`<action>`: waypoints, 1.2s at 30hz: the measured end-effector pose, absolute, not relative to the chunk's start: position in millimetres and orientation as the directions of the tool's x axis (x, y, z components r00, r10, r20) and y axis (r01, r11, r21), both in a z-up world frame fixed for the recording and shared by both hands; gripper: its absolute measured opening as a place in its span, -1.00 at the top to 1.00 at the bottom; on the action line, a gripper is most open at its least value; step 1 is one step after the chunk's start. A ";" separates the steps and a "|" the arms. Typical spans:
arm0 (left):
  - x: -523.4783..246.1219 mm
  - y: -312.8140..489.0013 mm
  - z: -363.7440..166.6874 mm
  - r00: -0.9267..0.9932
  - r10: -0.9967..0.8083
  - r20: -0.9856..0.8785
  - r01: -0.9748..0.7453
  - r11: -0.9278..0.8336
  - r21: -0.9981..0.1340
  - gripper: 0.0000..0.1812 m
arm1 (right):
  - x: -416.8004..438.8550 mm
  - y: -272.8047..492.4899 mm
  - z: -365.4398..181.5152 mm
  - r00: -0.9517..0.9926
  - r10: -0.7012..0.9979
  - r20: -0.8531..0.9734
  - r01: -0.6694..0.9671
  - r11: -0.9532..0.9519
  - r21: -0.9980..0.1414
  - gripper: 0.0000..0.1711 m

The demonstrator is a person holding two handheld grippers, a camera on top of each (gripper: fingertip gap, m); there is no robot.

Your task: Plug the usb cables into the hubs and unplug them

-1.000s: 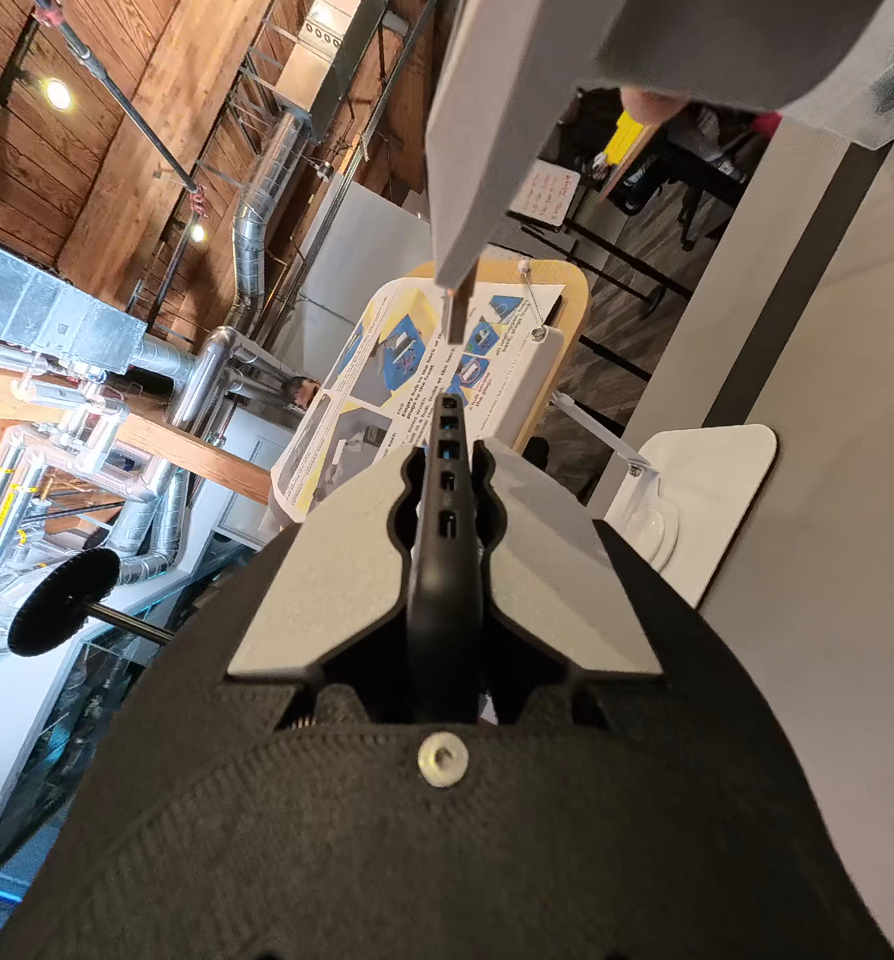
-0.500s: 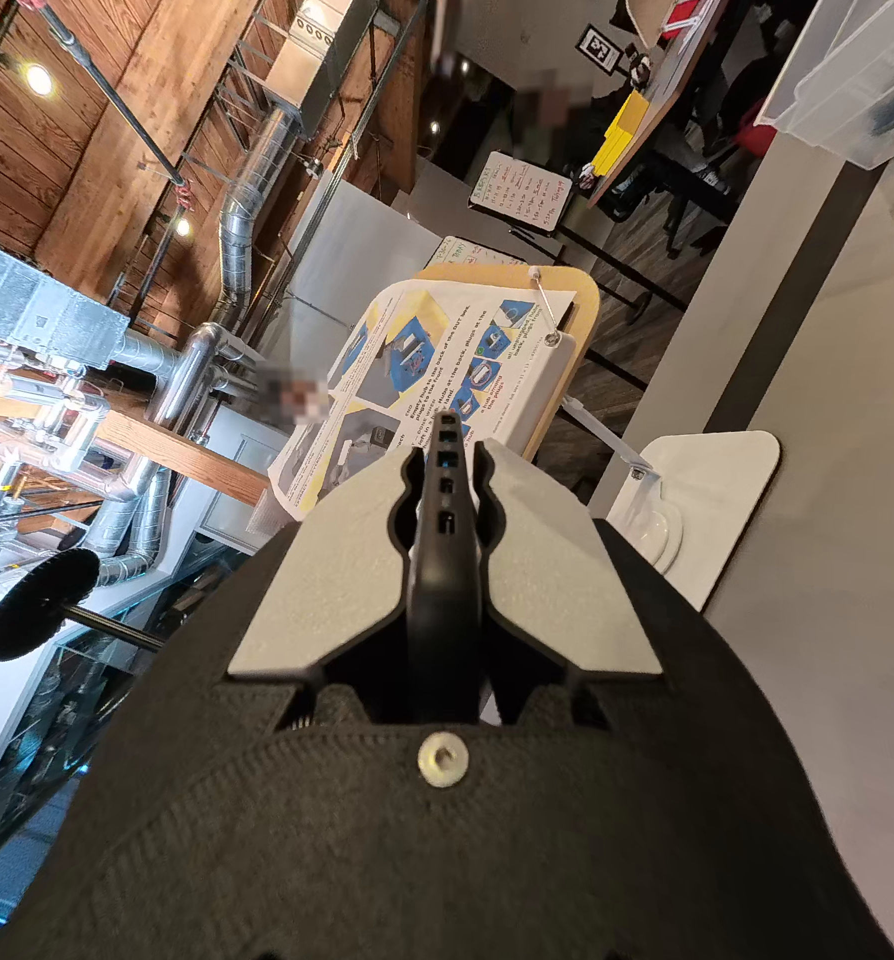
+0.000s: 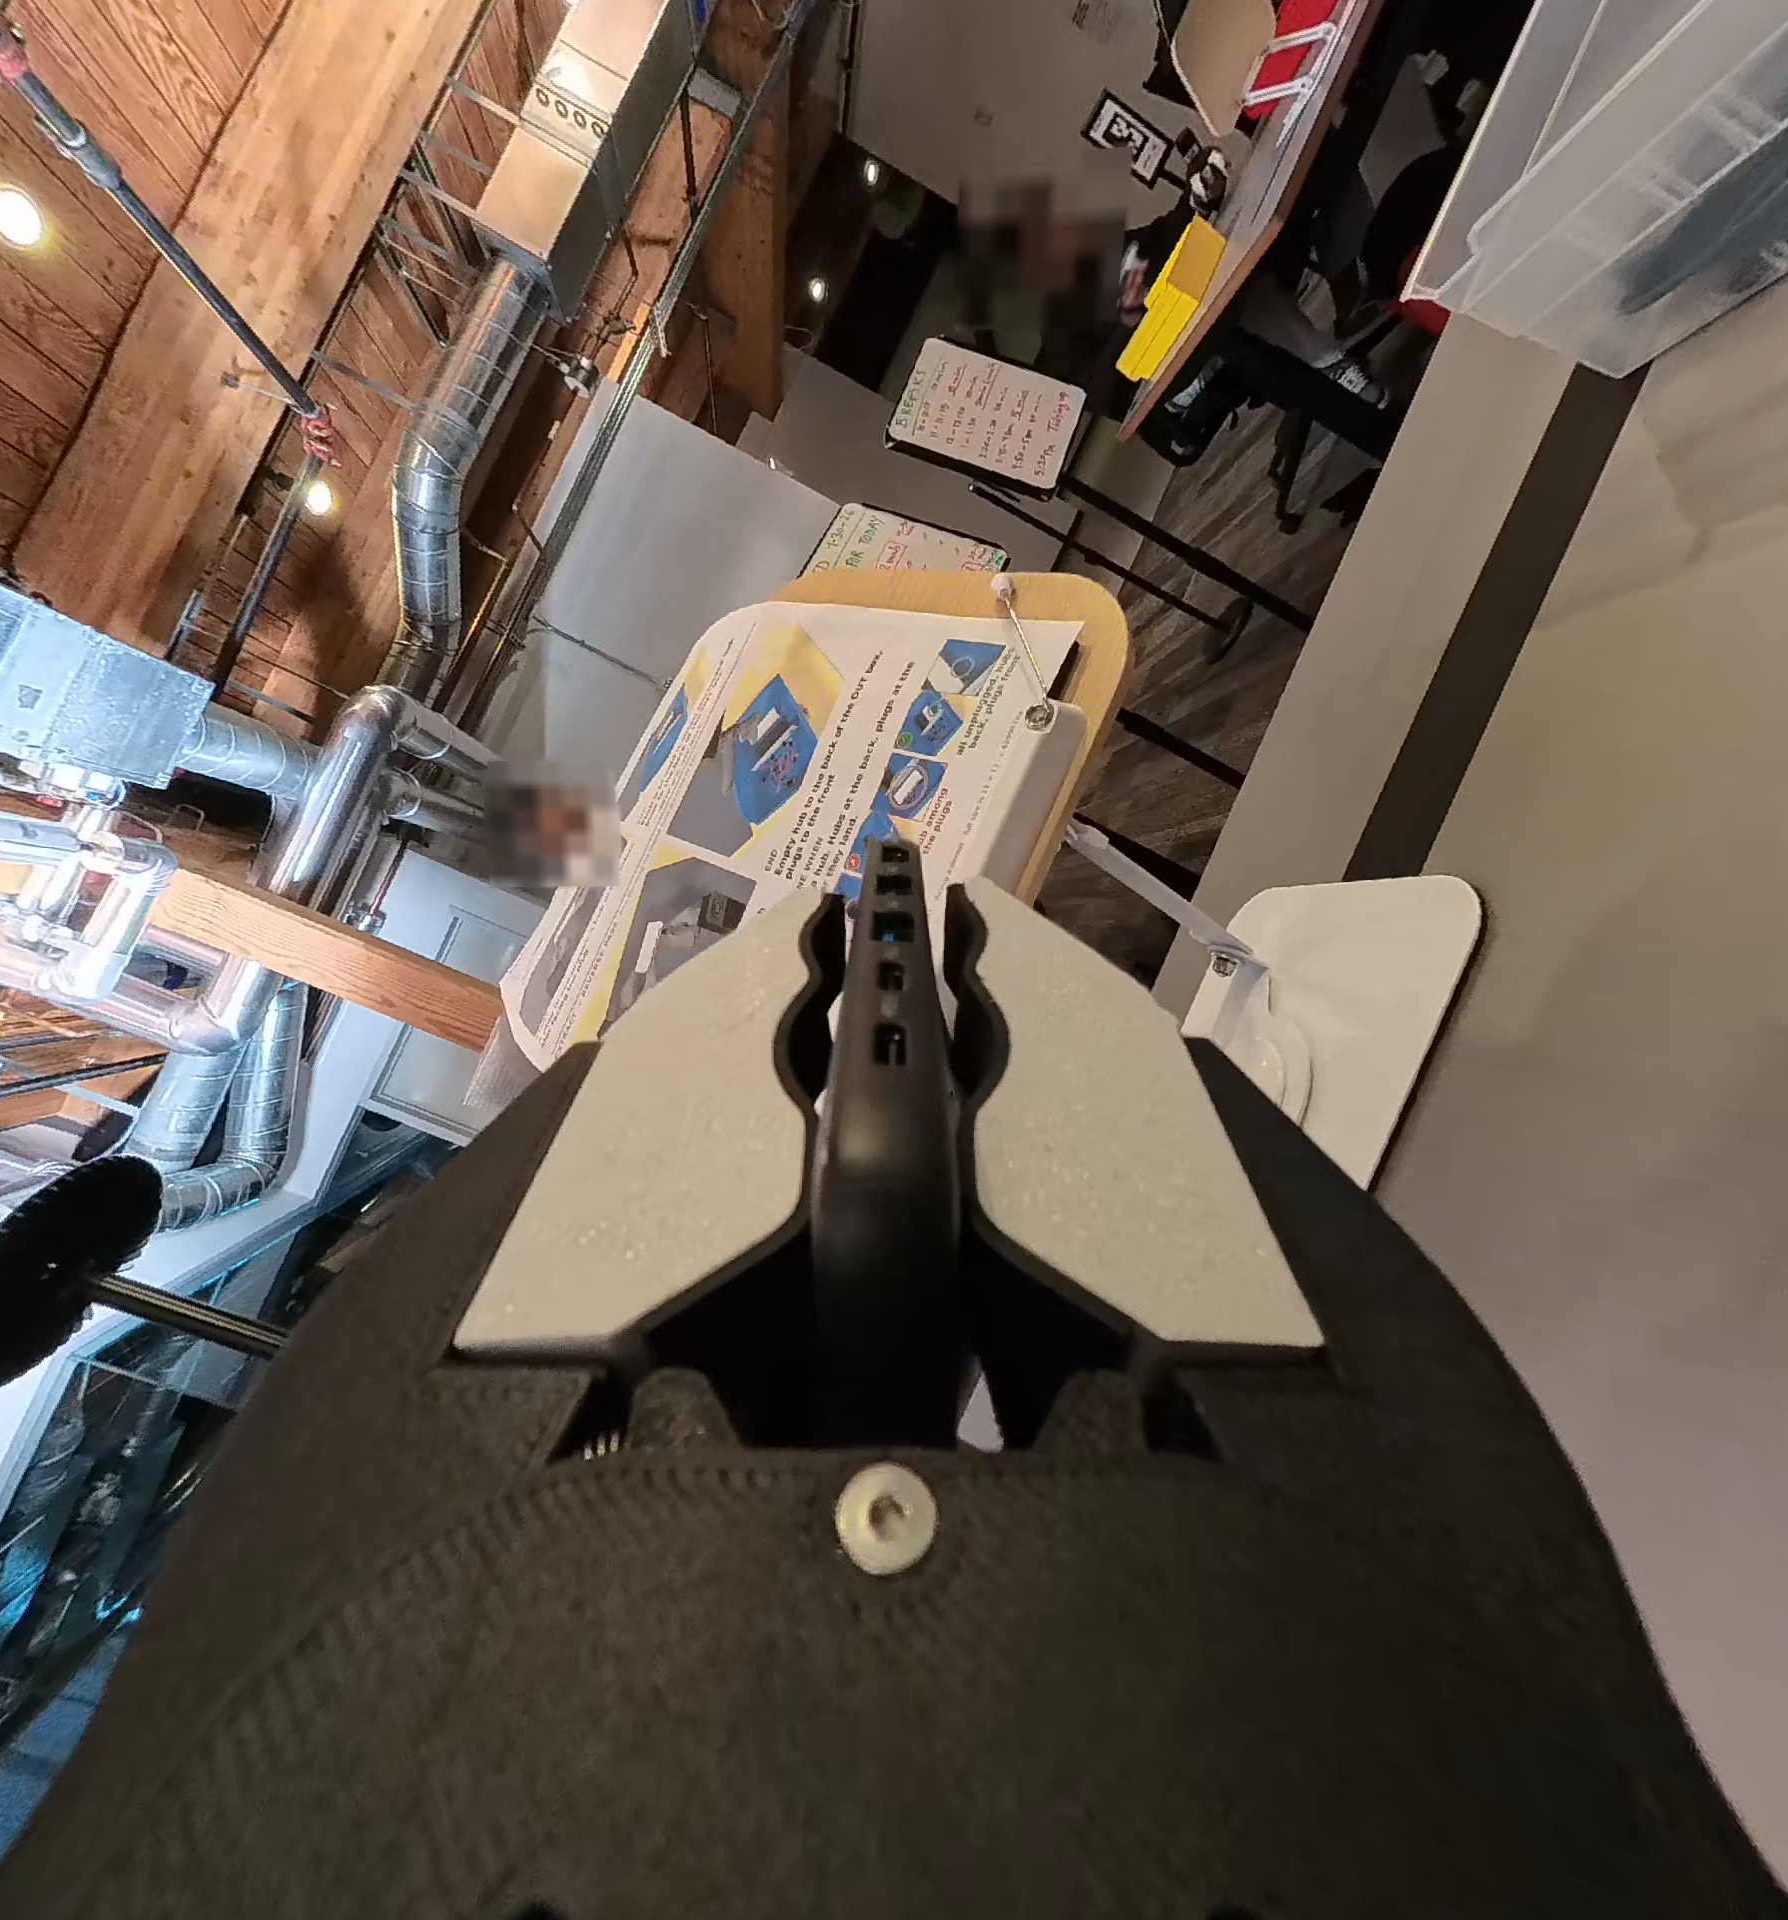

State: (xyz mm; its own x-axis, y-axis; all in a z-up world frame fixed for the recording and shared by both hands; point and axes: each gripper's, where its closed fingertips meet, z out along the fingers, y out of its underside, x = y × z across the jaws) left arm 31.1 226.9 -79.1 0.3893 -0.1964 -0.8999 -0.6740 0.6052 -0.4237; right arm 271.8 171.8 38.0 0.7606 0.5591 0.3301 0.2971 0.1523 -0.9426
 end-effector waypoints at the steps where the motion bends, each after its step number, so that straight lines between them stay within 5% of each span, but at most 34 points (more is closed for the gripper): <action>1: 31.3 227.0 -79.9 0.386 -0.198 -0.901 -0.675 0.604 -0.422 0.79 | 285.1 174.0 35.1 0.775 0.540 0.329 0.302 0.140 -0.943 0.85; 16: 36.8 228.8 -92.0 0.353 -0.206 -0.912 -0.686 0.606 -0.403 0.79 | 415.9 197.1 -49.4 0.904 0.362 0.227 0.227 0.043 -0.973 0.85; 27: 41.8 230.7 -103.7 0.327 -0.220 -0.919 -0.692 0.606 -0.391 0.79 | 412.1 180.2 17.3 0.883 0.428 0.192 0.151 0.129 -0.980 0.86; 36: 39.5 227.7 -98.1 0.336 -0.215 -0.917 -0.684 0.614 -0.394 0.79 | 392.7 203.5 -68.6 0.886 0.417 0.206 0.231 -0.011 -0.973 0.85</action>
State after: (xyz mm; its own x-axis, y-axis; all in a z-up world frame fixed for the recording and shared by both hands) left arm 39.5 227.7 -98.1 0.3360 -0.2148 -0.9170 -0.6837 0.6140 -0.3944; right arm 392.7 203.5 -68.6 0.8855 0.4166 0.2057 0.2310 -0.0108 -0.9729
